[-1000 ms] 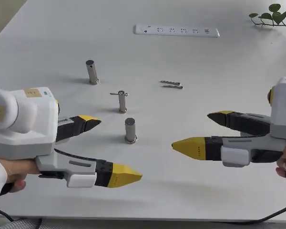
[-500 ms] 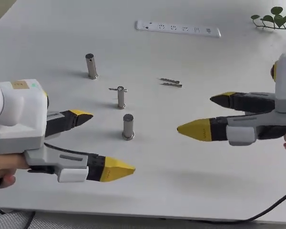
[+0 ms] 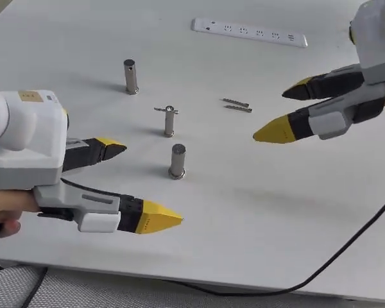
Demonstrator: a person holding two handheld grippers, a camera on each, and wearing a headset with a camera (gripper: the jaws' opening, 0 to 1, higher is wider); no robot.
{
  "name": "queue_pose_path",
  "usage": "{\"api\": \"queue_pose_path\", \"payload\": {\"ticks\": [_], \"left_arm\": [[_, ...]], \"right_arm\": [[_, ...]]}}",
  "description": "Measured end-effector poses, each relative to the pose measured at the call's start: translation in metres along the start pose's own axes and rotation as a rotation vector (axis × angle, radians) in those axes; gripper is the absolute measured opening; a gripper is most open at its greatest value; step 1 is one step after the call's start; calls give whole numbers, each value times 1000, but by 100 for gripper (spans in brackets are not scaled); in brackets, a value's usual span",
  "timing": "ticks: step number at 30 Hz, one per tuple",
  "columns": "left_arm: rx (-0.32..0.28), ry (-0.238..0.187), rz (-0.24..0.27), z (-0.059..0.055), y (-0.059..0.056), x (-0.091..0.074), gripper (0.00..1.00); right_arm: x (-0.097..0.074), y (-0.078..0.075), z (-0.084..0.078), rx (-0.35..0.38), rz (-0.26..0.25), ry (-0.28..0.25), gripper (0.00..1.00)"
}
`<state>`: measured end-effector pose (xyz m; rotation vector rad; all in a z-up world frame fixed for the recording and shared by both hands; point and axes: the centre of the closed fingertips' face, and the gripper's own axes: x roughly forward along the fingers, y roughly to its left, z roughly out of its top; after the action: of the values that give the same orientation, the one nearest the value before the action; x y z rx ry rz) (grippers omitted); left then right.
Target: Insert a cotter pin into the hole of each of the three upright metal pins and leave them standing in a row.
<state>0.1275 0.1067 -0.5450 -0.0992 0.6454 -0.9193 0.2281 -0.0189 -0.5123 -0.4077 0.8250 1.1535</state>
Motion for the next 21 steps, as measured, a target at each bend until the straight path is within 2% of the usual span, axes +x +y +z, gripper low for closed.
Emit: {"api": "queue_pose_path", "payload": {"ticks": [3, 6, 8, 10, 14, 16, 18, 21], "left_arm": [[0, 6, -1, 0, 0, -2, 99], [-1, 7, 5, 2, 3, -3, 99], [2, 5, 10, 3, 4, -4, 99], [0, 3, 6, 3, 4, -5, 98], [-1, 17, 3, -1, 5, -5, 97], [12, 30, 12, -3, 8, -6, 97], [23, 35, 21, -2, 11, -7, 96], [27, 35, 27, -1, 14, -8, 95]], "right_arm": [[10, -8, -4, -71, -10, 74, 65], [20, -24, -6, -88, -43, 114, 57], [25, -33, -13, -85, -61, 177, 50], [31, -41, -14, -99, -63, 195, 44], [38, -56, -18, -88, -72, 217, 42], [38, -63, -25, -117, -79, 271, 39], [41, -70, -26, -155, -84, 284, 37], [46, -73, -24, -152, -76, 291, 34]]}}
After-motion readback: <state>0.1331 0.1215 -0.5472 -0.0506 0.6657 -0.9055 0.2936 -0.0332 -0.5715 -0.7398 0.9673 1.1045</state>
